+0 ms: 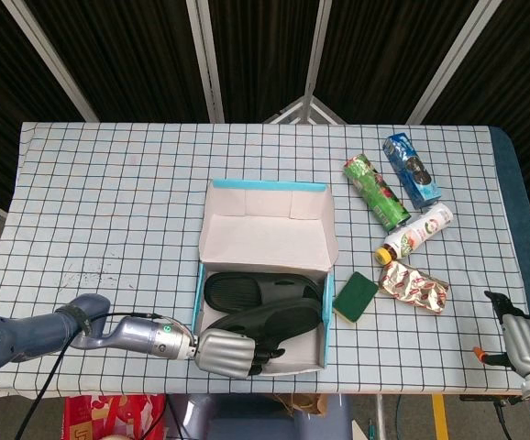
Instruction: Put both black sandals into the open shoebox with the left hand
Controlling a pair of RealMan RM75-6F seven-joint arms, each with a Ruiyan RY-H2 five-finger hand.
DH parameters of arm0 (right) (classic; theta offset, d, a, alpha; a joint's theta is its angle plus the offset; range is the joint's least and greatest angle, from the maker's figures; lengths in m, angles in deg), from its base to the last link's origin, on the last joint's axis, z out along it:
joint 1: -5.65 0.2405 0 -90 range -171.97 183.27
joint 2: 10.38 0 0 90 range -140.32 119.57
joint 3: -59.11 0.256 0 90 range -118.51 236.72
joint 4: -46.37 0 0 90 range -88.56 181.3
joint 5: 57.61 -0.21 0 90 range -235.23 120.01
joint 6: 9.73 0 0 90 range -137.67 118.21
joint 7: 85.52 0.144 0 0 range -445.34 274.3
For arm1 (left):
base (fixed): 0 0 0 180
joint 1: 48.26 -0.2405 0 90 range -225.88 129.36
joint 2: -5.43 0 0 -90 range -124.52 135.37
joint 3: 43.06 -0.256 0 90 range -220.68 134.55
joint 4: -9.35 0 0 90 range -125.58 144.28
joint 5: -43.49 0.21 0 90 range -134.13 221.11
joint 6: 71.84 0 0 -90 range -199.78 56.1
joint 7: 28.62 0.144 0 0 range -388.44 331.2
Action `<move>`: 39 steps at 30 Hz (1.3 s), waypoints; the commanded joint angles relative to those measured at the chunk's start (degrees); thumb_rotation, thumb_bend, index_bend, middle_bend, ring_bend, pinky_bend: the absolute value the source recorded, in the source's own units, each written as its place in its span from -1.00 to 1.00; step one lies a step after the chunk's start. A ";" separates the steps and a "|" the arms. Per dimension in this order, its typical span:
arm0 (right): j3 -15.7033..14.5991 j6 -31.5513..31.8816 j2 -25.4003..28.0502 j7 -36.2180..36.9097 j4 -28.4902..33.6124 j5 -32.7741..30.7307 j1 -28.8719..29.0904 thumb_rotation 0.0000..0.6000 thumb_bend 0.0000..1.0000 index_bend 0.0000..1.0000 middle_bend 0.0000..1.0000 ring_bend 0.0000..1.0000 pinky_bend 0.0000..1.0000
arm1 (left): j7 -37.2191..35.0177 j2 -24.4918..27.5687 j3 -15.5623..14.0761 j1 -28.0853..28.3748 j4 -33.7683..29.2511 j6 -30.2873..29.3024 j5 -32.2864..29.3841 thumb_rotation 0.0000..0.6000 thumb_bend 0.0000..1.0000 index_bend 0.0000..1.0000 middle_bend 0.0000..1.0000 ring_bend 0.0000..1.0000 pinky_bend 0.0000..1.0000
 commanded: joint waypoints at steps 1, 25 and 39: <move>-0.03 0.08 -0.07 -0.23 0.03 -0.06 0.01 1.00 -0.53 -0.77 -0.75 -0.55 -0.50 | 1.33 1.03 0.50 -0.17 -1.20 -0.13 -0.92 1.00 -0.16 -0.23 -0.18 -0.89 -0.20; -0.13 0.22 -0.09 -0.78 0.44 -0.45 0.09 1.00 -0.53 -0.77 -0.70 -0.55 -0.58 | 24.96 10.97 6.22 -3.43 -18.20 11.67 -9.63 1.00 -0.50 -0.99 -1.00 -1.00 -0.65; 0.02 0.33 0.15 0.10 0.23 -0.57 -0.08 1.00 -0.53 -0.77 -0.68 -0.54 -0.58 | 30.15 20.93 7.83 -7.61 -29.11 5.94 -10.23 1.00 -0.50 -1.00 -1.00 -1.00 -0.62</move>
